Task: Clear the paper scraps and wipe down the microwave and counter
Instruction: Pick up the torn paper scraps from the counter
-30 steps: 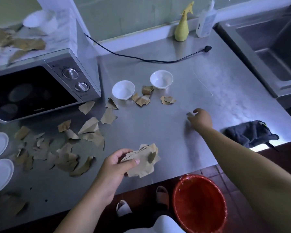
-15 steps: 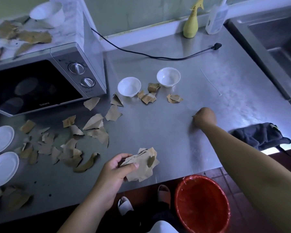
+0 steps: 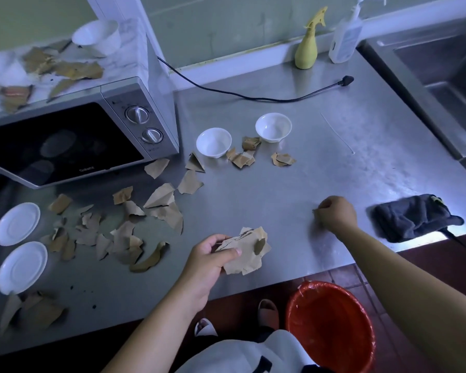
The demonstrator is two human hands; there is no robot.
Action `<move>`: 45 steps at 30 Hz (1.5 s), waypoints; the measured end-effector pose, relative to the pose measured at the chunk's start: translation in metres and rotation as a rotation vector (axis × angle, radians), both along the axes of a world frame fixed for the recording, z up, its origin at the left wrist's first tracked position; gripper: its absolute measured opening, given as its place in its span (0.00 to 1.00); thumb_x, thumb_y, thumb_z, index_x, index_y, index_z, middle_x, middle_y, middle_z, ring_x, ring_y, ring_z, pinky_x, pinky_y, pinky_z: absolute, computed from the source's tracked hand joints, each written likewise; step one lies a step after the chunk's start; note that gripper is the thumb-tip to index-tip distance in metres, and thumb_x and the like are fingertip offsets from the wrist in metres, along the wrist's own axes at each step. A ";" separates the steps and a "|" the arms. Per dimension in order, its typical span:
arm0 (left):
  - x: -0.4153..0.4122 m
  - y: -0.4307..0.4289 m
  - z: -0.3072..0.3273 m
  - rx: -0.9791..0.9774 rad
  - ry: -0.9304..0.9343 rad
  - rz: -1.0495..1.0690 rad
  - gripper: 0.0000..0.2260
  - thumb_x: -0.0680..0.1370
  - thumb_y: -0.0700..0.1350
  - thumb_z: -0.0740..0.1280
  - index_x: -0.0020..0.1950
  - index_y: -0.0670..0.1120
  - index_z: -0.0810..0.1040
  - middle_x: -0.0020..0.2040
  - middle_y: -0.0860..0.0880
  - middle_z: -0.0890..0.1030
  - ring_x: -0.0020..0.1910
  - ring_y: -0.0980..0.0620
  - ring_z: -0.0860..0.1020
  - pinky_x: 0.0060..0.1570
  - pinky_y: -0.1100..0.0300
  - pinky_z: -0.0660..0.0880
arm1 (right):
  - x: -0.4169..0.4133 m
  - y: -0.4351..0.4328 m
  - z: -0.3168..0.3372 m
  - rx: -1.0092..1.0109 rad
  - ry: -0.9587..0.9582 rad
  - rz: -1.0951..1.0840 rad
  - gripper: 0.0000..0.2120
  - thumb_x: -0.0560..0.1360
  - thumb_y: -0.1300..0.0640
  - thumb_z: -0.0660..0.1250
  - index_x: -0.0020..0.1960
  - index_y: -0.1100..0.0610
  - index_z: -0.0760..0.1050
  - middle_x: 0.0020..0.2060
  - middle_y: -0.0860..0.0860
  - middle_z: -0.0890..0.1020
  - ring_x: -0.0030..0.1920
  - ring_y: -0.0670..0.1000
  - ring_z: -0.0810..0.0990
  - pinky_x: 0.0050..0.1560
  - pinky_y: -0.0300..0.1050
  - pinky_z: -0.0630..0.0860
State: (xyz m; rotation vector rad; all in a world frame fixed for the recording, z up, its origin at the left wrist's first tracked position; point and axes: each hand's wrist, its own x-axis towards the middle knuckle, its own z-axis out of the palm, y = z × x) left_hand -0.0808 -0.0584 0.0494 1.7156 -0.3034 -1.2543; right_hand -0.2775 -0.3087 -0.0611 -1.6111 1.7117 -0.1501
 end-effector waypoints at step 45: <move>0.051 -0.228 -0.079 0.074 -0.543 -0.489 0.08 0.74 0.50 0.73 0.50 0.52 0.77 0.50 0.54 0.79 0.47 0.52 0.78 0.49 0.57 0.74 | -0.018 0.091 0.120 0.205 -1.016 -0.630 0.10 0.72 0.73 0.68 0.52 0.65 0.79 0.39 0.58 0.84 0.39 0.55 0.84 0.39 0.45 0.82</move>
